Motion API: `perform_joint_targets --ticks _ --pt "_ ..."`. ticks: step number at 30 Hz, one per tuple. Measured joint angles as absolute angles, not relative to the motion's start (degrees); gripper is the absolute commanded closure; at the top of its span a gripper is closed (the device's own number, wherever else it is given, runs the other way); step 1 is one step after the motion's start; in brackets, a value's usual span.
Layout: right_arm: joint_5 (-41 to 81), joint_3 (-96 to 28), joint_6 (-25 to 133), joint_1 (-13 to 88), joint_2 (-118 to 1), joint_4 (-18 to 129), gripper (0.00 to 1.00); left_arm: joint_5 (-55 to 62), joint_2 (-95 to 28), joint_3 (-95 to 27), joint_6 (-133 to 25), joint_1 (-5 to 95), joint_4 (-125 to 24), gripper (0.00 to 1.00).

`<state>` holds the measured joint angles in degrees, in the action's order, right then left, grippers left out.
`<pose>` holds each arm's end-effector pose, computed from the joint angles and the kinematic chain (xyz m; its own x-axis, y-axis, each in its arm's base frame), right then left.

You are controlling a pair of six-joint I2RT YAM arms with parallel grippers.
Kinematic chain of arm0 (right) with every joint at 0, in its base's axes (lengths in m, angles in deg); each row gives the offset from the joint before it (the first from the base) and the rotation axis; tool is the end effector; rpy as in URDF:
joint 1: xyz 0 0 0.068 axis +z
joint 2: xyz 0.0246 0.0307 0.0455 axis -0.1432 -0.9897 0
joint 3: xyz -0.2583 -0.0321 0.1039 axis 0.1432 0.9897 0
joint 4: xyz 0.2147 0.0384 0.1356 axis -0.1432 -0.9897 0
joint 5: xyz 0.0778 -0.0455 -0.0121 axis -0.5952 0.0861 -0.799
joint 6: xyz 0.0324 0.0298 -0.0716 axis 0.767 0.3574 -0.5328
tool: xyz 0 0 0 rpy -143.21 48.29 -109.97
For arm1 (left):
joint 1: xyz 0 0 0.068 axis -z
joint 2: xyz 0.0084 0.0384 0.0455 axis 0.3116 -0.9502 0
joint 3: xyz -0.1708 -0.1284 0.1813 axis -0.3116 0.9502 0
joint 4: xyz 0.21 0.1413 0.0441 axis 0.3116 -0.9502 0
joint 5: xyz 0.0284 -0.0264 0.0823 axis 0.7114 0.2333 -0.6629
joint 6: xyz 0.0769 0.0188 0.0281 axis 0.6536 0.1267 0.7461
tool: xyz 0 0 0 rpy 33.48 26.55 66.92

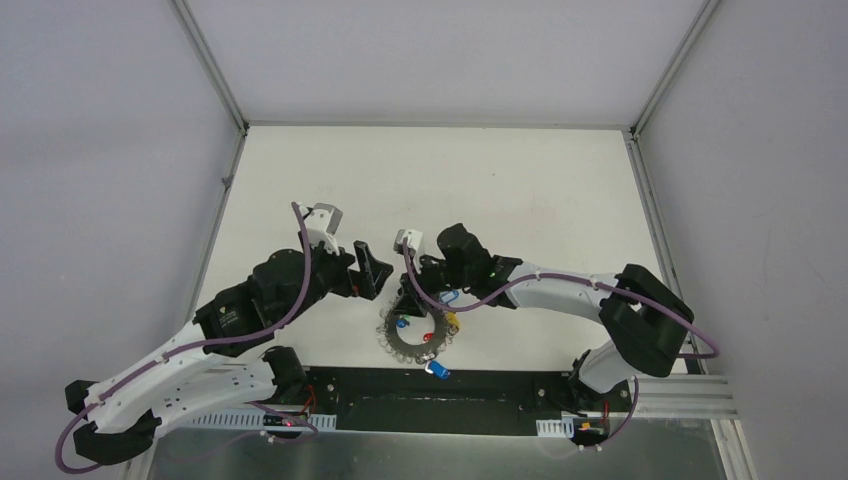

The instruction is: Put the keys on the keyring

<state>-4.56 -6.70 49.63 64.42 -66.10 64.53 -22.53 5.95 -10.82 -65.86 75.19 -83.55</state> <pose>0.1628 0.3136 0.2041 -0.3317 -0.4341 -0.8375 -0.9424 0.1127 0.3149 0.1044 -0.1198 0.3401 -0.4116 -0.0605 -0.9094 0.5209 0.8031 -0.2892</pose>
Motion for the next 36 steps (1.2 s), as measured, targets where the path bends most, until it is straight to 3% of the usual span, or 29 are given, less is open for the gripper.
perform_joint_targets --ticks 3,10,13,25,31,36 --pt "-3.9 -6.4 50.7 64.1 -65.4 66.5 0.27 -24.2 6.6 -9.2 -69.1 75.2 -84.6 0.02" --pt "0.2 -2.3 52.9 60.7 -56.4 68.2 0.13 -24.0 2.1 -8.7 -74.9 75.2 -86.4 0.01" --pt "1.8 0.1 55.0 57.6 -51.5 68.2 0.01 -23.1 -1.2 -8.7 -78.0 75.1 -87.0 0.01" --pt "14.2 8.8 65.2 49.3 -35.7 57.3 0.0 -8.9 -21.1 -8.7 -86.5 69.8 -86.7 0.01" --pt "24.0 8.7 73.0 47.8 -34.7 45.3 0.0 1.6 -31.1 -9.2 -88.6 65.6 -85.9 0.01" --pt "25.2 7.6 75.0 47.5 -37.3 36.6 0.0 6.4 -34.0 -9.2 -90.6 63.7 -85.2 0.02"
